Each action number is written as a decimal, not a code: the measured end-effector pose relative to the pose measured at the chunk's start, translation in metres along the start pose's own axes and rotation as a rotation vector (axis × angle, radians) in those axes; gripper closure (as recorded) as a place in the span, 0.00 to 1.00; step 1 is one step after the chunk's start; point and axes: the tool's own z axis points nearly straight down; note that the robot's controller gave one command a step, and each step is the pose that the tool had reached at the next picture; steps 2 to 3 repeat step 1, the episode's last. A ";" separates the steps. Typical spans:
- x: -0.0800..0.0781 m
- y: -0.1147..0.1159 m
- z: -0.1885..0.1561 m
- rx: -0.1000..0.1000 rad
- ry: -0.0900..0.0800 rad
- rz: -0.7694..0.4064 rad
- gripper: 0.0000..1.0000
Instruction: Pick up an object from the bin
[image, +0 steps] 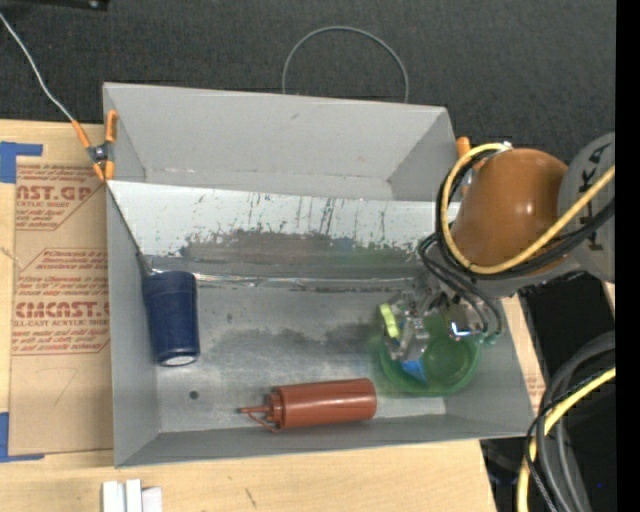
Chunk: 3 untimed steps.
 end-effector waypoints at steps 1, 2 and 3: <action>-0.013 0.011 0.051 -0.001 -0.016 0.047 1.00; -0.013 0.011 0.051 -0.001 -0.016 0.047 1.00; -0.013 0.011 0.051 -0.001 -0.016 0.047 1.00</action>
Offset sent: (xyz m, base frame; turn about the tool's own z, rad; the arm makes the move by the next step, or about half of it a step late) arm 0.0200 -0.0063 0.1523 0.0347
